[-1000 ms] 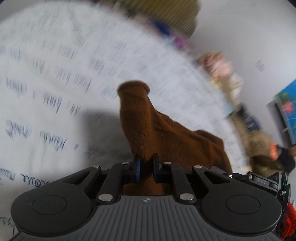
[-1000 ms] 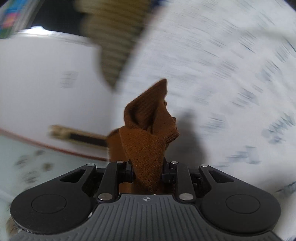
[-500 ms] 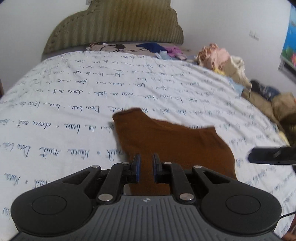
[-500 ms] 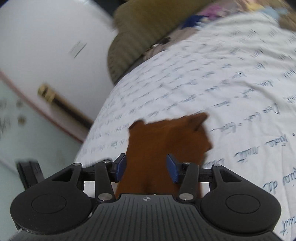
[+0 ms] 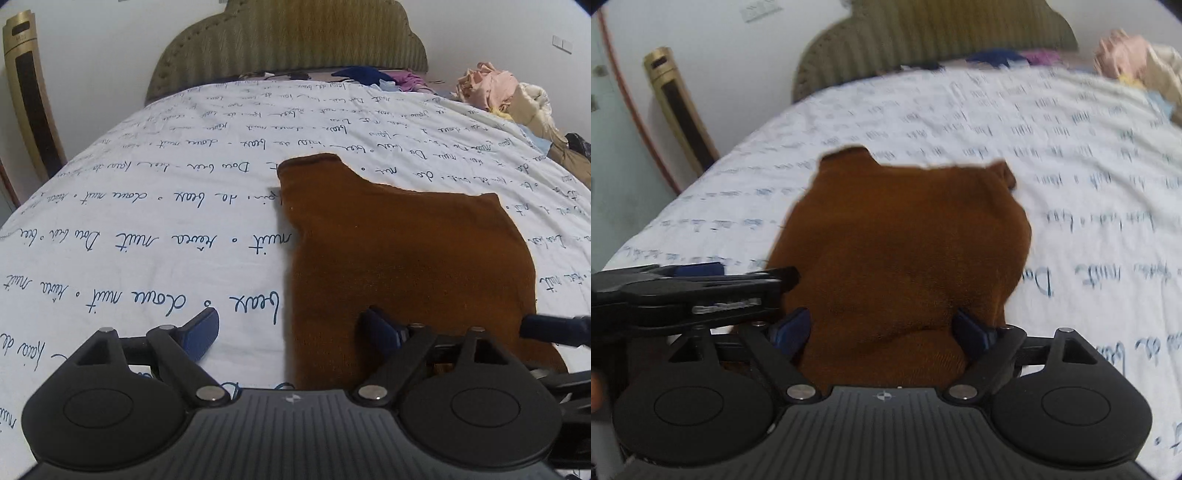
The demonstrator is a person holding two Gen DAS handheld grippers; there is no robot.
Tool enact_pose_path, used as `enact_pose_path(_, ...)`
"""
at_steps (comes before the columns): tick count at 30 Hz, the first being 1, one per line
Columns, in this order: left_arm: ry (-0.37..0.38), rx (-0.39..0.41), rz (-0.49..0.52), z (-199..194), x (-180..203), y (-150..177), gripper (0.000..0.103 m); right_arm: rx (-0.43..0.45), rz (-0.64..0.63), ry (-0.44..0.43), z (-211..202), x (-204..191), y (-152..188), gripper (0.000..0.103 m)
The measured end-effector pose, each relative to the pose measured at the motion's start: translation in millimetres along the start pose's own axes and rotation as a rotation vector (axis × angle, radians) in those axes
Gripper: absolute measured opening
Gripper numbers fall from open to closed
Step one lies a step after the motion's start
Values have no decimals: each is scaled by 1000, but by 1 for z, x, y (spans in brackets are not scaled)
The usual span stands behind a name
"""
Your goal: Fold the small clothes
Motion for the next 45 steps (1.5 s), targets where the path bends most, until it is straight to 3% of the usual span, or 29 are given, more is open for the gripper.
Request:
enact_pose_path(5,5,-9,-22,-2,-2,0,87,56,67,-28,-38,-4,1,84)
enact_pose_path(13,-9,-5,-10,-11,-4,-1,87,141,91,77,-77,7,6,92)
enact_pose_path(22,-22,18,-36,-30,-19,2,87,163,186,111,-109,-2,40,95)
enact_pose_path(27,-22,47,-32,-47,-27,11,87,182,163,101,-137,-34,70,95)
enact_pose_path(32,-39,16,-37,-48,-39,27,87,131,70,153,-110,-40,77,95)
enact_pose_path(35,-70,55,-56,-61,-52,30,87,127,44,196,-120,-55,90,94)
enact_pose_path(38,-107,81,-83,-69,-58,29,87,144,52,286,-112,-43,80,94)
enact_pose_path(41,-71,81,-87,-68,-50,29,87,145,99,280,-111,-48,80,94)
enact_pose_path(44,-106,75,-76,-60,-51,33,87,149,131,300,-137,-84,102,94)
enact_pose_path(45,-106,70,-73,-57,-52,34,87,141,136,321,-133,-75,99,94)
Point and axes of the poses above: each gripper's, at about its wrist camera, not at the fingertips, and z roughly the way its jaws point, x to its right, y to its underside, the point moved 10 cm from there along z, roughly the way its jaws point, and after that the axes turned 1 degree about -z, right-handed, at the moved point
